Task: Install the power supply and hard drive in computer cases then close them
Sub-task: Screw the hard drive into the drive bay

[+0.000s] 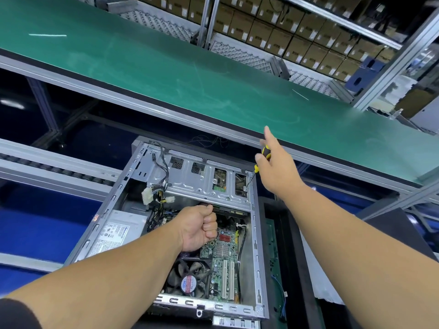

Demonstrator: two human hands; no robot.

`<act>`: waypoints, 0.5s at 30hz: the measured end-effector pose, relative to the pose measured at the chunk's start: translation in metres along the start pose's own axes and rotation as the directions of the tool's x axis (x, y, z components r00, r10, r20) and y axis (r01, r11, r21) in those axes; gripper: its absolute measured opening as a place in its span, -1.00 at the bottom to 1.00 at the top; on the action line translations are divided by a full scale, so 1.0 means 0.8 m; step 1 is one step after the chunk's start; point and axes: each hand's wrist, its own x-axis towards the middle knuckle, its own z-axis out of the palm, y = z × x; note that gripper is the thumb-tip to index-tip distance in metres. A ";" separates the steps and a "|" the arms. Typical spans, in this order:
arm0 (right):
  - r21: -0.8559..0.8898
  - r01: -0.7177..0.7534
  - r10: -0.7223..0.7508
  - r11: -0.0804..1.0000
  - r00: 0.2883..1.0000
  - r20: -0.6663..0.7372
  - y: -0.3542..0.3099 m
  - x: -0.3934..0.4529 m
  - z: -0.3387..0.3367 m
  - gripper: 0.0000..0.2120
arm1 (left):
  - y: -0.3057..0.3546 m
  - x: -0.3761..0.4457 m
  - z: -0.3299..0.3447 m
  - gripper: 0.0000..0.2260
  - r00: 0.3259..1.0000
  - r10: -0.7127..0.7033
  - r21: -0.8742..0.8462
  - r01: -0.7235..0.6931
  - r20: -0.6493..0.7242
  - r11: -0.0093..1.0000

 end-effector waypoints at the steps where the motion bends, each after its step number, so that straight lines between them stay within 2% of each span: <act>1: 0.039 -0.009 0.008 0.999 1.000 0.021 0.002 0.000 0.000 -0.38 | 0.000 0.000 0.000 -0.64 1.000 0.001 -0.004 -0.001 0.001 1.000; 6: -0.193 -0.069 0.038 0.979 0.986 -0.160 0.005 0.004 -0.007 -0.54 | 0.000 -0.002 0.002 -0.66 1.000 0.000 -0.014 0.001 0.010 1.000; 7: -0.189 -0.040 0.013 0.981 0.989 -0.145 0.006 0.003 -0.005 -0.53 | 0.000 -0.002 0.001 -0.67 1.000 -0.001 -0.016 0.001 0.009 1.000; 9: -0.057 0.020 -0.022 0.998 0.999 -0.048 0.007 0.002 0.000 -0.49 | 0.000 -0.002 0.001 -0.66 1.000 -0.001 -0.013 0.001 0.011 1.000; 11: 0.060 0.001 -0.002 0.998 1.000 0.021 0.005 0.001 0.001 -0.43 | 0.001 -0.003 0.001 -0.66 1.000 0.000 -0.010 0.000 0.009 1.000; 15: -0.195 -0.058 0.025 0.979 0.985 -0.168 -0.005 0.001 -0.002 -0.58 | 0.002 -0.005 0.004 -0.67 1.000 -0.010 0.003 0.010 -0.003 1.000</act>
